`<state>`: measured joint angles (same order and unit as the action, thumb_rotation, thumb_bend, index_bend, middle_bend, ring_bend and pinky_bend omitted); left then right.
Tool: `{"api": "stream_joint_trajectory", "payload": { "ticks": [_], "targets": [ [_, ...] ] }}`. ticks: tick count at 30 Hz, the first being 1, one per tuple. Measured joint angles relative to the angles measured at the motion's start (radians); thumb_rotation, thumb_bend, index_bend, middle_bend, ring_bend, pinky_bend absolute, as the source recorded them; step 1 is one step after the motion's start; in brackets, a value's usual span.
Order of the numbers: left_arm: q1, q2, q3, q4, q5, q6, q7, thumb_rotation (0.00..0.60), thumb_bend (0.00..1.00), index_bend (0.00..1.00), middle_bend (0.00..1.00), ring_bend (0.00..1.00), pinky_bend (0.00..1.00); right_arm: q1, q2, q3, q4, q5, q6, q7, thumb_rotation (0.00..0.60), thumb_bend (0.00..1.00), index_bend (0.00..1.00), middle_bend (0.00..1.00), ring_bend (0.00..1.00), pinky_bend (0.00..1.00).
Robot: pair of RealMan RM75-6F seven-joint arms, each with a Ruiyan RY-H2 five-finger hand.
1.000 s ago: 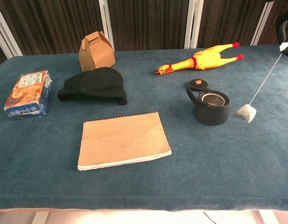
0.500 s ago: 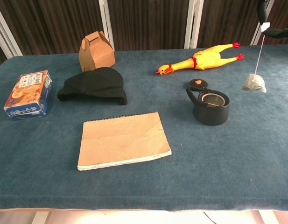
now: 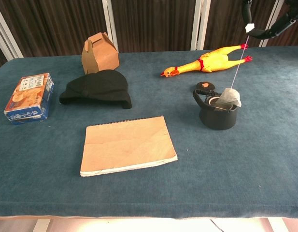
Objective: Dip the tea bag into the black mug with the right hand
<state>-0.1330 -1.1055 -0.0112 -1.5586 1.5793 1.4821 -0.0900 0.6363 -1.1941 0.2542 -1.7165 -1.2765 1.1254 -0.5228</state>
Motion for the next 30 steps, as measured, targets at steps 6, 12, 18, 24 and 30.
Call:
{"api": "stream_joint_trajectory", "payload": {
  "ticks": [6,12,18,24,30],
  "targets": [
    [0.0,0.004,-0.002,0.003,-0.002,0.001,-0.01,0.6,0.05,0.01,0.04,0.0,0.11,0.024,-0.025,0.003,0.012,0.034,-0.013,-0.031,0.6,0.29,0.57,0.0,0.0,0.0],
    [0.002,0.005,-0.002,0.004,0.0,0.007,-0.016,0.6,0.05,0.01,0.04,0.0,0.11,0.039,-0.041,-0.001,0.019,0.049,-0.014,-0.043,0.6,0.29,0.57,0.0,0.0,0.0],
    [0.001,0.005,-0.002,0.005,0.0,0.005,-0.016,0.6,0.05,0.01,0.04,0.0,0.11,0.047,-0.047,-0.007,0.023,0.055,-0.015,-0.047,0.6,0.29,0.57,0.0,0.0,0.0],
    [0.002,0.005,-0.002,0.005,0.0,0.006,-0.015,0.6,0.05,0.01,0.04,0.0,0.11,0.055,-0.065,-0.025,0.045,0.06,-0.025,-0.058,0.6,0.29,0.57,0.0,0.0,0.0],
    [0.003,0.006,-0.004,0.006,0.0,0.011,-0.018,0.6,0.04,0.01,0.04,0.0,0.11,0.054,-0.081,-0.045,0.072,0.056,-0.023,-0.06,0.6,0.29,0.57,0.0,0.0,0.0]
  ]
}}
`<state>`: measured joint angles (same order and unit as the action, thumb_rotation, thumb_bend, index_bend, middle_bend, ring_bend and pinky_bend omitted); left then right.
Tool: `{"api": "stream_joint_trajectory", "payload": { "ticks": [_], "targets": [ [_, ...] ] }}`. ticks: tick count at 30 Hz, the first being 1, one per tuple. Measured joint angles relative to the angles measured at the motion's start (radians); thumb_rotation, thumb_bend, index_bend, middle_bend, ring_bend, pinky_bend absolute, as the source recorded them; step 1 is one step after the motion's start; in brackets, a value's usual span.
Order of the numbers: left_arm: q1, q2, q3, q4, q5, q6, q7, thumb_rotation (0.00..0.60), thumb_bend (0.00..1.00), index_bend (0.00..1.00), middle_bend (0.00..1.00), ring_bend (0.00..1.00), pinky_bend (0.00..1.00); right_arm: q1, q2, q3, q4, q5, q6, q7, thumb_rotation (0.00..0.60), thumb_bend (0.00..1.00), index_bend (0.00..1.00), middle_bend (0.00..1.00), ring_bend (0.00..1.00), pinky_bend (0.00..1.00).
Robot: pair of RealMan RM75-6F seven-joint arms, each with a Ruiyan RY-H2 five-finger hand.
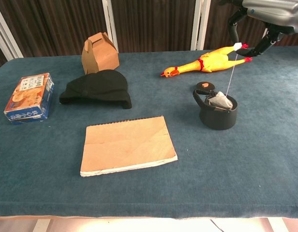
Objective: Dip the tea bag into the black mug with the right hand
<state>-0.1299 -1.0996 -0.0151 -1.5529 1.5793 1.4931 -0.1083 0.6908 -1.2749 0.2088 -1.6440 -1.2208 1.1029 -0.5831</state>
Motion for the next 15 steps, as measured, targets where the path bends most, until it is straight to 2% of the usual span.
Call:
{"api": "stream_joint_trajectory", "payload": {
  "ticks": [10,15],
  "targets": [
    [0.0,-0.001,0.002,-0.001,0.006,0.002,0.002,0.6,0.04,0.01,0.04,0.0,0.11,-0.016,-0.041,-0.062,0.093,-0.019,-0.016,0.01,0.6,0.29,0.57,0.0,0.0,0.0],
    [0.001,-0.001,0.0,0.0,0.003,0.003,0.002,0.6,0.05,0.01,0.04,0.0,0.11,-0.031,-0.06,-0.095,0.12,-0.074,-0.009,0.043,0.6,0.29,0.57,0.0,0.0,0.0]
  ]
}}
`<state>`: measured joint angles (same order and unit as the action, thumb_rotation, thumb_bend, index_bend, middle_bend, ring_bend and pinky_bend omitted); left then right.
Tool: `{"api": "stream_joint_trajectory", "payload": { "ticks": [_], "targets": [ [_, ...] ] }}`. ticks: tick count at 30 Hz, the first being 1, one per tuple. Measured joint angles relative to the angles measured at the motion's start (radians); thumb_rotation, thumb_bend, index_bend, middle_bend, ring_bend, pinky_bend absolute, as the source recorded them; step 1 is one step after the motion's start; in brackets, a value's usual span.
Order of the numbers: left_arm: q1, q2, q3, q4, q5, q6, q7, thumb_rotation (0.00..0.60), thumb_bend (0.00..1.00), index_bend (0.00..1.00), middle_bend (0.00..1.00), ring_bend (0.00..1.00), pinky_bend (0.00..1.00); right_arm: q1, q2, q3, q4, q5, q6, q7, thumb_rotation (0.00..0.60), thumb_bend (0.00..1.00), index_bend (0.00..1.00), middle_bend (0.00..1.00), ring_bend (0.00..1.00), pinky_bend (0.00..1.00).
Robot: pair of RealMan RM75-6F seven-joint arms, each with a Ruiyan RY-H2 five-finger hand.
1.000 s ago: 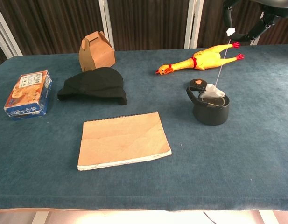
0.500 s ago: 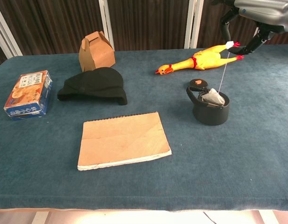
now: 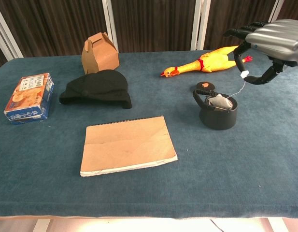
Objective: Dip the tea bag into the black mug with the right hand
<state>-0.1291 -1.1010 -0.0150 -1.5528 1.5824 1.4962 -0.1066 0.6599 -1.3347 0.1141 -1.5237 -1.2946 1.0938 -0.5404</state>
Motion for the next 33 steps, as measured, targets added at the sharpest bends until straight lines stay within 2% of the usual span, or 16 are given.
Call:
{"api": "stream_joint_trajectory", "payload": {
  "ticks": [5,9,16,19,25,29,31,33],
  "targets": [
    [0.001,0.0,0.0,-0.001,0.003,0.004,0.001,0.6,0.04,0.01,0.04,0.0,0.11,-0.026,0.002,-0.038,0.002,-0.078,0.038,0.02,0.6,0.29,0.56,0.0,0.0,0.0],
    [0.002,0.0,0.001,-0.002,0.003,0.004,0.001,0.6,0.05,0.01,0.04,0.0,0.11,-0.069,0.008,-0.092,0.009,-0.153,0.086,0.026,0.6,0.29,0.55,0.0,0.0,0.0],
    [-0.001,-0.002,0.003,-0.004,0.008,-0.001,0.007,0.6,0.04,0.01,0.04,0.0,0.11,-0.123,-0.007,-0.149,0.064,-0.211,0.115,0.034,0.6,0.29,0.52,0.0,0.0,0.0],
    [-0.003,-0.003,0.003,-0.005,0.007,-0.004,0.01,0.6,0.04,0.01,0.04,0.0,0.11,-0.133,-0.024,-0.158,0.089,-0.221,0.11,0.031,0.6,0.29,0.49,0.0,0.0,0.0],
    [-0.01,-0.004,0.003,-0.005,0.001,-0.022,0.012,0.6,0.05,0.01,0.04,0.0,0.11,-0.142,-0.033,-0.158,0.086,-0.209,0.08,0.017,0.6,0.29,0.32,0.0,0.0,0.0],
    [-0.01,-0.002,0.001,-0.004,-0.003,-0.019,0.005,0.6,0.04,0.01,0.04,0.0,0.11,-0.149,-0.015,-0.152,0.059,-0.196,0.072,-0.007,0.6,0.3,0.28,0.0,0.0,0.0],
    [-0.009,-0.002,0.0,-0.004,-0.004,-0.017,0.004,0.6,0.05,0.01,0.04,0.0,0.11,-0.151,-0.006,-0.141,0.047,-0.184,0.07,-0.013,0.6,0.34,0.27,0.0,0.0,0.0],
    [-0.008,-0.003,0.0,-0.004,-0.004,-0.015,0.007,0.6,0.05,0.01,0.04,0.0,0.11,-0.147,0.0,-0.124,0.035,-0.169,0.064,-0.014,0.6,0.46,0.27,0.0,0.0,0.0]
  ]
}}
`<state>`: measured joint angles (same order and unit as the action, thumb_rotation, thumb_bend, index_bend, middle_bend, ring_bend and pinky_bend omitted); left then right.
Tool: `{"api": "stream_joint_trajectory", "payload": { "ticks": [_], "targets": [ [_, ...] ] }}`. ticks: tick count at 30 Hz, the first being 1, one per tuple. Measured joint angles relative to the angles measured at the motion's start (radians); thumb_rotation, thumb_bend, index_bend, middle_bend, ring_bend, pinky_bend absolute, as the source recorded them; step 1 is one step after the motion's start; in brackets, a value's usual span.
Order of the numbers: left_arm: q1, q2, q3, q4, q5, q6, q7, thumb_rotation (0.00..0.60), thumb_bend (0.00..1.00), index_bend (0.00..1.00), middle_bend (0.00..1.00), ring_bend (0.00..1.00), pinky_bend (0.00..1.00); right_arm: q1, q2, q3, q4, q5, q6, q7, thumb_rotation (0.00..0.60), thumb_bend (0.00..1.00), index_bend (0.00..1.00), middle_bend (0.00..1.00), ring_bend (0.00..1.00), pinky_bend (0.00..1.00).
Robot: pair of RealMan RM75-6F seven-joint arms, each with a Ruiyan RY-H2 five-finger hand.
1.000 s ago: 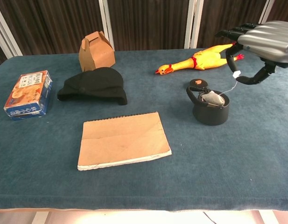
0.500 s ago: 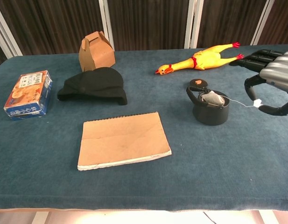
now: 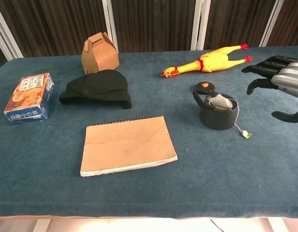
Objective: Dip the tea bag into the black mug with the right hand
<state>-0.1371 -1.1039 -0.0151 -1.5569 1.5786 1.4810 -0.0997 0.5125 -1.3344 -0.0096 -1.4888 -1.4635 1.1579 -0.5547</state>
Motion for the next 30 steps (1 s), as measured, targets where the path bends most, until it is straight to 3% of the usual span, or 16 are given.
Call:
{"api": "stream_joint_trajectory", "payload": {
  "ticks": [3,8,14,30],
  "targets": [
    [-0.001,-0.001,0.001,-0.001,0.004,-0.001,0.002,0.6,0.05,0.01,0.04,0.0,0.11,0.016,0.007,0.026,-0.016,0.033,-0.031,0.0,0.6,0.61,0.29,0.0,0.0,0.0],
    [-0.001,-0.004,0.0,0.004,0.009,0.008,-0.001,0.6,0.05,0.01,0.04,0.0,0.11,0.062,0.003,0.071,-0.024,0.116,-0.116,-0.029,0.6,0.72,0.33,0.0,0.0,0.0],
    [0.0,-0.004,-0.002,0.007,0.006,0.009,-0.002,0.6,0.06,0.01,0.04,0.0,0.11,0.11,-0.031,0.11,-0.009,0.204,-0.183,-0.078,0.6,0.73,0.34,0.0,0.0,0.0],
    [0.002,0.0,-0.002,0.011,0.01,0.018,-0.015,0.6,0.06,0.01,0.04,0.0,0.11,0.154,-0.122,0.1,0.072,0.248,-0.223,-0.104,0.6,0.73,0.36,0.0,0.0,0.0]
  ]
}}
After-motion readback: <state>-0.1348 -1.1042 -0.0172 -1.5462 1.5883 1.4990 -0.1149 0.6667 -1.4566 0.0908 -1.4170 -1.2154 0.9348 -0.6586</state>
